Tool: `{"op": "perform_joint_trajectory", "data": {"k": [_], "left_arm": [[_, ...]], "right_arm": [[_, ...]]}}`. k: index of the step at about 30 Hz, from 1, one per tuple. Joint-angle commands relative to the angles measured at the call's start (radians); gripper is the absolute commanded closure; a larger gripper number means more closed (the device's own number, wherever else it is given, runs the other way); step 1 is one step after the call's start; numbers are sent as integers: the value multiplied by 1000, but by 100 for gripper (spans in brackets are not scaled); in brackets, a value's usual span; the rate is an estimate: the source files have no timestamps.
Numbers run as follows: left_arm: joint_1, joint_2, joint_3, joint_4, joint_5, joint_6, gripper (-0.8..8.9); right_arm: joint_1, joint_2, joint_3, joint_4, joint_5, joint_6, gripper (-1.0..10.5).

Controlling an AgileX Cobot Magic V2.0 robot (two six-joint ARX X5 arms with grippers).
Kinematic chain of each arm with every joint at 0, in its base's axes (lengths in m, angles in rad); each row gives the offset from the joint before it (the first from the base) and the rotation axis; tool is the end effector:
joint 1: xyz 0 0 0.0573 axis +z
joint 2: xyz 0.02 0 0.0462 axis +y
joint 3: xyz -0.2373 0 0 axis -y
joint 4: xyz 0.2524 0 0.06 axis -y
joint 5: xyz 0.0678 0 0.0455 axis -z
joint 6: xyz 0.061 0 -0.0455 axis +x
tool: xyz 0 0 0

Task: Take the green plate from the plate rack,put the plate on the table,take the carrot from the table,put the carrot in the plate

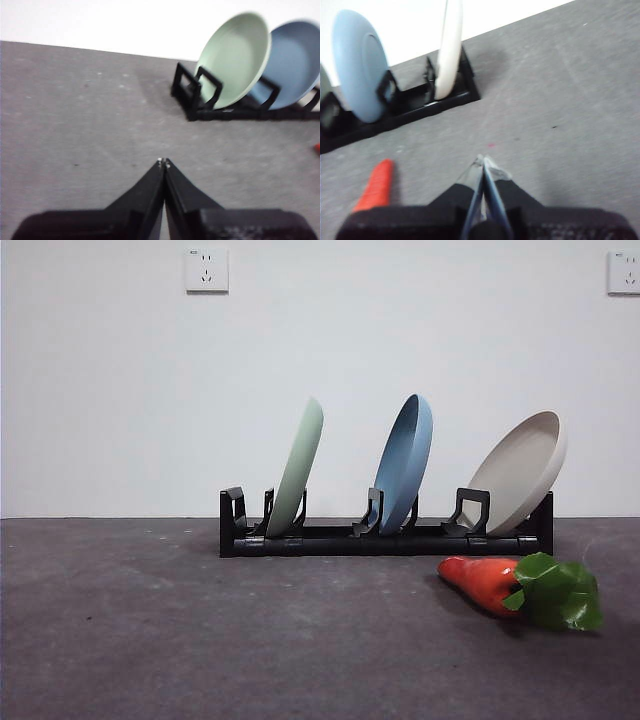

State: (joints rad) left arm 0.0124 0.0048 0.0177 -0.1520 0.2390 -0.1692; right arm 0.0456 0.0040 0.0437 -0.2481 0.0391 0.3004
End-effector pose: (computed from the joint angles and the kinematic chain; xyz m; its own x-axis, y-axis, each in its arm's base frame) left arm 0.1603 -0.0125 0.1503 0.9651 -0.2248 -0.1347 0.1959 0.9602 -0.1991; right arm 0.1584 0.0048 0.1478 0.9784 0.0055 -0.2067 0.0541 0.9580 0.2818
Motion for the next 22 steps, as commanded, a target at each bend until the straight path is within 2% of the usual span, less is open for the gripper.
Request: {"op": "perform_joint_trajectory", "data": {"k": [1,4,11,16,22], "left_arm": [[2,-3,15,8,47,-117,820],[2,-3,55,6,85,-152,820],[2,41,205,-21,135,-190,820],[2,132,329,-79,198,-182,820],[2,289,496,-165,339,-134,820]], "right_arm": [[2,-2,10,8,-72,70,957],[2,5,48,7,-94,125,958],[3,119,236,-49,-148,125,958],[3,264,428,-201,-234,8,958],[3,467,692,-444,-351,-145,958]]}}
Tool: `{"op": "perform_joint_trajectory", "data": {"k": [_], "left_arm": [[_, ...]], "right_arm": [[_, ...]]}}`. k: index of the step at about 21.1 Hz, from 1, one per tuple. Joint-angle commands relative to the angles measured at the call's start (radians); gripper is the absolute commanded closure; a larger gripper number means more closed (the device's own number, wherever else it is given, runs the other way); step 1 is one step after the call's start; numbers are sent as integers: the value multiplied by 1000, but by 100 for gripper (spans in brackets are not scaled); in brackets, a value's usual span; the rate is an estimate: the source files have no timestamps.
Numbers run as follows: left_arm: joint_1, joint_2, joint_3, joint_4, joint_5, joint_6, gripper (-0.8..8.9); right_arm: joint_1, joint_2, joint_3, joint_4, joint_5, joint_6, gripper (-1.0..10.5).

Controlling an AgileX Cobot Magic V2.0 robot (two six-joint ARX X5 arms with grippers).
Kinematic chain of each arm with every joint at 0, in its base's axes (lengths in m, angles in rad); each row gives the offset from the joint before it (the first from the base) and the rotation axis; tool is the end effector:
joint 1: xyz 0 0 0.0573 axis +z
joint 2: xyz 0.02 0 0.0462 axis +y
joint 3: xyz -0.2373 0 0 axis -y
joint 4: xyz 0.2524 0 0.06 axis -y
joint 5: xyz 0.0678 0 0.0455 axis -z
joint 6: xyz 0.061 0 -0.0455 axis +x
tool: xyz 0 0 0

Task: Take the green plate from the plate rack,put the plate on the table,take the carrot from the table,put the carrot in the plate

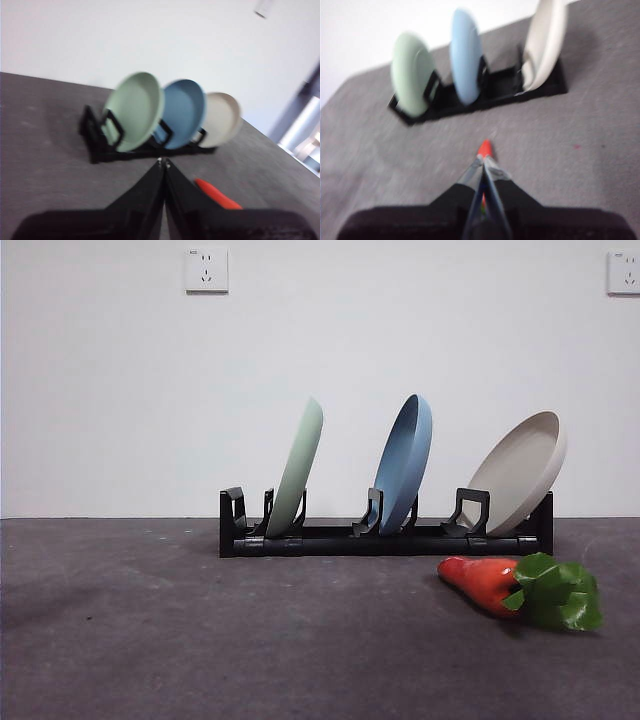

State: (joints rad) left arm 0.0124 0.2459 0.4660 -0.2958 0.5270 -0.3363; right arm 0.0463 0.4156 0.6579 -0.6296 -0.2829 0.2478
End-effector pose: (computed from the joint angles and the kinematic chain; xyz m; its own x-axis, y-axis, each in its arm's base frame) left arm 0.1436 -0.0289 0.2658 0.8680 -0.4922 -0.0654 0.4383 0.8214 -0.3650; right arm 0.1496 0.0240 0.2704 0.8753 0.3200 -0.3627 -0.2009 0.9226 0.3293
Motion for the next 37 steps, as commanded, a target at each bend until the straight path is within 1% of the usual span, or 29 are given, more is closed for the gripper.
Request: {"op": "perform_joint_trajectory", "data": {"k": [1,6,8,10,12,13,16,17,18,19,20,21,30,33,37], "left_arm": [[2,82,81,-44,84,47,820],[1,202,206,-156,201,90,820],[0,242,254,-219,244,114,820],[0,278,306,-309,277,147,820],[0,301,351,-411,288,202,820],[0,305,364,-442,286,217,820],[0,306,371,-457,286,213,801],[0,306,372,-457,286,199,717],[0,308,372,-457,286,174,554],[0,308,372,-458,288,153,345],[0,308,372,-458,289,152,218],[0,308,372,-457,289,152,213],[0,315,373,-436,294,144,215],[-18,347,373,-340,308,97,215],[-92,446,374,-77,315,-14,216]], "right_arm": [[3,96,128,-112,-43,-117,958],[3,243,303,-297,-119,-199,958],[4,294,358,-371,-154,-228,958],[12,340,404,-451,-163,-269,958],[22,372,427,-524,-162,-317,958],[26,379,427,-539,-162,-322,958],[27,382,427,-546,-161,-325,935],[27,382,427,-546,-161,-324,874],[27,382,427,-546,-161,-323,743],[27,382,427,-546,-161,-312,587],[27,382,427,-546,-161,-299,450],[27,382,427,-546,-161,-290,381],[27,382,427,-547,-161,-290,379],[27,382,427,-547,-161,-290,379],[27,382,427,-547,-161,-290,379]]}}
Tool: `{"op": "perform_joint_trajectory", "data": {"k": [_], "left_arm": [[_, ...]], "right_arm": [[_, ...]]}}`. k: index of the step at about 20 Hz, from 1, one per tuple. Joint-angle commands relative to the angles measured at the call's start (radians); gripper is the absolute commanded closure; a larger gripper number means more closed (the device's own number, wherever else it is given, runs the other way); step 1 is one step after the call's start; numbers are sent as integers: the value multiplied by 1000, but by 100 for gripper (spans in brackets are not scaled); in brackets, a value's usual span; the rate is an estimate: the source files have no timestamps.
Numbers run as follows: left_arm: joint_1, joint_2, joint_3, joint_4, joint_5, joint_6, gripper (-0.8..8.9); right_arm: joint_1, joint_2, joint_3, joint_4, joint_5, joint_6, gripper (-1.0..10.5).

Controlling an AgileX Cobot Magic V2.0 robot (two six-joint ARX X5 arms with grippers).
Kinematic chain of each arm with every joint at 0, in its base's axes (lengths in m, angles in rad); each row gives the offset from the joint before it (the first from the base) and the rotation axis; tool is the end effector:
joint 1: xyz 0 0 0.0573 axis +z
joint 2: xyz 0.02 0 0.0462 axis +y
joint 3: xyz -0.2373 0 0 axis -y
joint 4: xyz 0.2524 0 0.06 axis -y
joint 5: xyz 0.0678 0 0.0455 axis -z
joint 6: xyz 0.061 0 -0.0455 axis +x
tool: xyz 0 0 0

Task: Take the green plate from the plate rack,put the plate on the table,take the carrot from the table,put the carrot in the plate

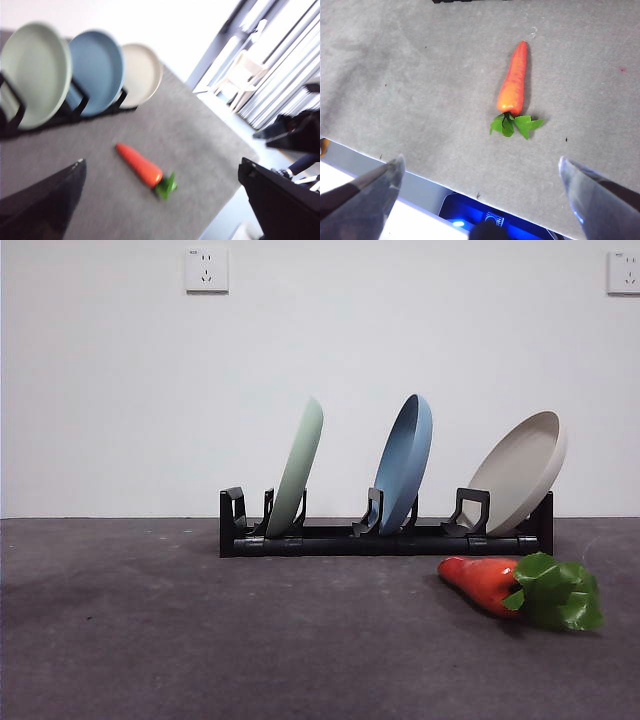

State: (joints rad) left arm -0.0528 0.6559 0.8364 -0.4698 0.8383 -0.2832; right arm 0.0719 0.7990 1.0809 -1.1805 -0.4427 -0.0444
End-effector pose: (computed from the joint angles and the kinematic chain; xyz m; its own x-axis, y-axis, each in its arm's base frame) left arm 0.1709 -0.0544 0.3216 0.6008 -0.7763 -0.1908 0.6376 0.6093 -0.4715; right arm 0.1545 0.0373 0.3052 0.5304 0.4677 -0.7070 -0.3653 0.8787 0.3072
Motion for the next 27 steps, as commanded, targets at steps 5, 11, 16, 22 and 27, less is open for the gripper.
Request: {"op": "perform_joint_trajectory", "data": {"k": [5,11,16,22,27], "left_arm": [[-137,288,66,351,-82,-157,217],[-227,640,353,342,-221,-77,217],[-285,859,536,342,-399,-13,217],[-345,1051,623,371,-536,82,217],[-367,1167,623,399,-578,87,217]], "right_arm": [[2,-1,4,3,-1,4,380],[2,-1,4,3,-1,8,380],[2,-1,4,3,-1,9,380],[2,0,4,3,-1,10,380],[2,0,4,3,-1,13,380]]}}
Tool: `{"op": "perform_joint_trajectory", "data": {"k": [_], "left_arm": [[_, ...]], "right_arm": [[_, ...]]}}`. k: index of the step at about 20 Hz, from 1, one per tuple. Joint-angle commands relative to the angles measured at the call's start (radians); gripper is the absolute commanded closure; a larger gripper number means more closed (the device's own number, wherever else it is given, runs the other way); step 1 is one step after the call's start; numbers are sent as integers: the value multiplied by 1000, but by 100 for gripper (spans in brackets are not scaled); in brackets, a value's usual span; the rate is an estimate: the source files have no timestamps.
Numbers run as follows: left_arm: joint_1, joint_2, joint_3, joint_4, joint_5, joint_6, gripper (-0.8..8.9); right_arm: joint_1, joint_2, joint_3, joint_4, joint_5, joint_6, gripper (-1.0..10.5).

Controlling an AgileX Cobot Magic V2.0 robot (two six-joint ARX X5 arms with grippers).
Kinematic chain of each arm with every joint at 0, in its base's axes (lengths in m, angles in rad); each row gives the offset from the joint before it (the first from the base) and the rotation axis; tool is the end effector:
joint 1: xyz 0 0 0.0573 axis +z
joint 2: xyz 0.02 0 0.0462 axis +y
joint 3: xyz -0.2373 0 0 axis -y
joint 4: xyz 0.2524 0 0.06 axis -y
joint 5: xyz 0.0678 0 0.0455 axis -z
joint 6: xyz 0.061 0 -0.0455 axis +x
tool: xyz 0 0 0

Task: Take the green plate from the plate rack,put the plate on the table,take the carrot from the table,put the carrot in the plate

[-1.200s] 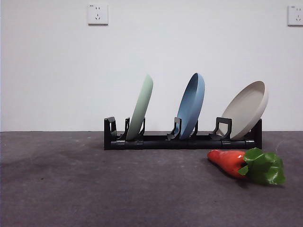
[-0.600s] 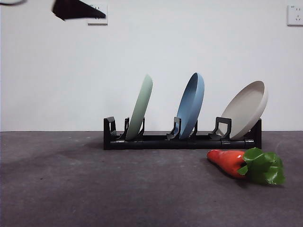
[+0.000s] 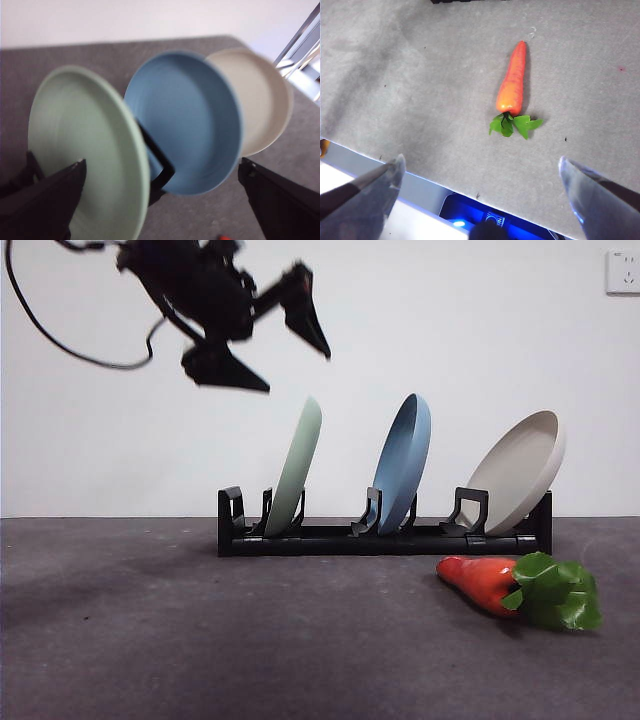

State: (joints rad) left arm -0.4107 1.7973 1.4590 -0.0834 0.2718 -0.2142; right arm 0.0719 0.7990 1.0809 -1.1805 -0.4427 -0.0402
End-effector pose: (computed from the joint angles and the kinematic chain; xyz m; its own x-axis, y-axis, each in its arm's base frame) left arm 0.4031 -0.1934 0.2558 0.6986 -0.5970 -0.3943 0.5155 0.8022 -0.3013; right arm 0.1545 0.0373 0.3052 0.5304 0.4677 -0.7070 -0.3621 0.8791 0.3099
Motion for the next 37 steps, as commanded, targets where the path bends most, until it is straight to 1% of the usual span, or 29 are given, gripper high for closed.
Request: {"op": "perform_joint_trajectory", "data": {"k": [1,7,8,12,13,15,17,19,31,37], "left_arm": [[-14,42,1,16,-12,19,218],[-43,117,1,22,-57,32,233],[-45,120,1,17,-61,32,303],[-48,120,1,39,-58,35,643],[-48,120,1,44,-58,34,703],[-48,120,1,46,-58,35,764],[-48,120,1,46,-56,35,767],[-48,120,1,46,-56,35,822],[-45,111,3,77,-53,31,822],[-38,69,3,143,-48,31,822]], "right_arm": [[2,0,4,3,-1,9,380],[2,-1,4,3,-1,14,381],[2,-1,4,3,-1,16,381],[2,0,4,3,-1,16,383],[2,-1,4,3,-1,16,383],[2,0,4,3,-1,16,383],[2,0,4,3,-1,16,383],[2,0,4,3,-1,16,383],[2,0,4,3,-1,16,383],[2,0,4,3,-1,16,383]]}}
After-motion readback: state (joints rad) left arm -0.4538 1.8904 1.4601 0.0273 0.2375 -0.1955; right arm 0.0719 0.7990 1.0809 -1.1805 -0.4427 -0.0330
